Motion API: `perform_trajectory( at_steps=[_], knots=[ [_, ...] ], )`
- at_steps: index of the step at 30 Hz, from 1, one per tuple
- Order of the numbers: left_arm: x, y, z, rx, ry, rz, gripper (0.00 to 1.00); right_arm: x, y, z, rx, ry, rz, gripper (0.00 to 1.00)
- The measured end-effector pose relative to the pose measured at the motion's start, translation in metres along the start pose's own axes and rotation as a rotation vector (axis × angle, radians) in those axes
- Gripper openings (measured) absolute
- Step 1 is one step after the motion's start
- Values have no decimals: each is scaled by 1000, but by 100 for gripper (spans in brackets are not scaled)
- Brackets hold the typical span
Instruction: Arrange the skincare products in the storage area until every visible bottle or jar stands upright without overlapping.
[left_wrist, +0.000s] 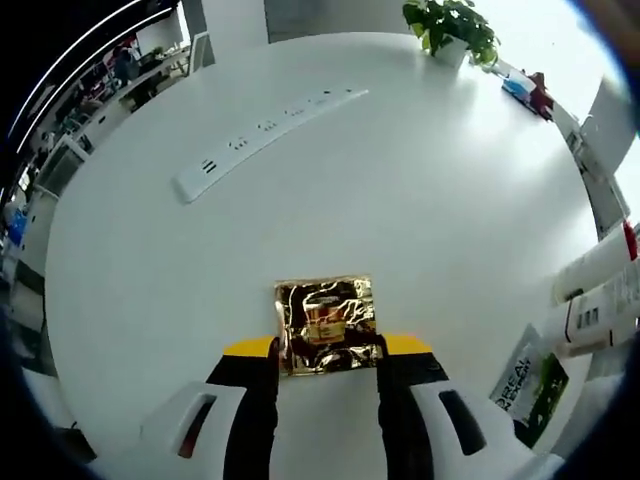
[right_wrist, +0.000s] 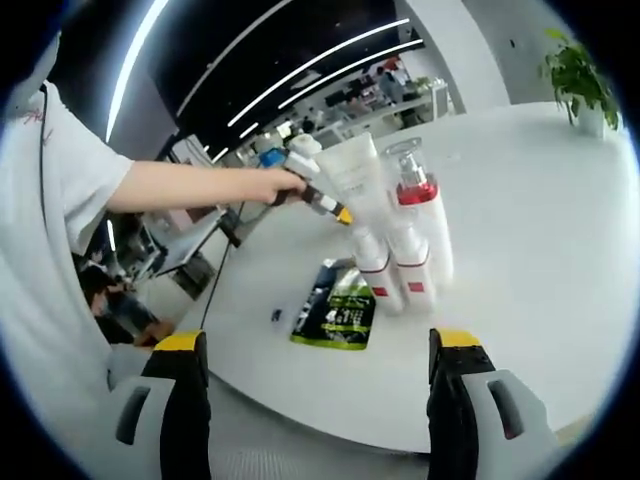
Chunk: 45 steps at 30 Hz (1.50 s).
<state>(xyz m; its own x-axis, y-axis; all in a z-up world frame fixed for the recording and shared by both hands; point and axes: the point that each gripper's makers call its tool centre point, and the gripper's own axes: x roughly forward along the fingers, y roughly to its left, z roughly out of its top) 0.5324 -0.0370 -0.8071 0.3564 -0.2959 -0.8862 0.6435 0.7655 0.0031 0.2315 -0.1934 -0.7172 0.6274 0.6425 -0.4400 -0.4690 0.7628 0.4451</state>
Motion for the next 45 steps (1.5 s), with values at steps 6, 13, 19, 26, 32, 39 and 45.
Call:
perform_trajectory(
  at_steps=[6,13,19,26,32,39,45],
  knots=[
    [5,10,5,1,-12,-1,34,0,1,0,-5,-1,1,90],
    [1,13,9,5,-32,0,34,0,2,0,-15,0,6,90],
    [-18,4,0,-4,-66,7,34,0,4,1,-31,-1,12,90],
    [-35,4,-15,-68,-74,17,34,0,6,1,-49,-7,20,89],
    [-47,3,-24,-86,-79,27,34,-1,9,2,-64,-9,31,89],
    [-68,-4,-31,-108,-90,38,34,0,14,2,-82,-8,48,89],
    [-78,-10,-49,-183,-72,48,34,-1,14,4,-91,-20,57,89]
  ],
)
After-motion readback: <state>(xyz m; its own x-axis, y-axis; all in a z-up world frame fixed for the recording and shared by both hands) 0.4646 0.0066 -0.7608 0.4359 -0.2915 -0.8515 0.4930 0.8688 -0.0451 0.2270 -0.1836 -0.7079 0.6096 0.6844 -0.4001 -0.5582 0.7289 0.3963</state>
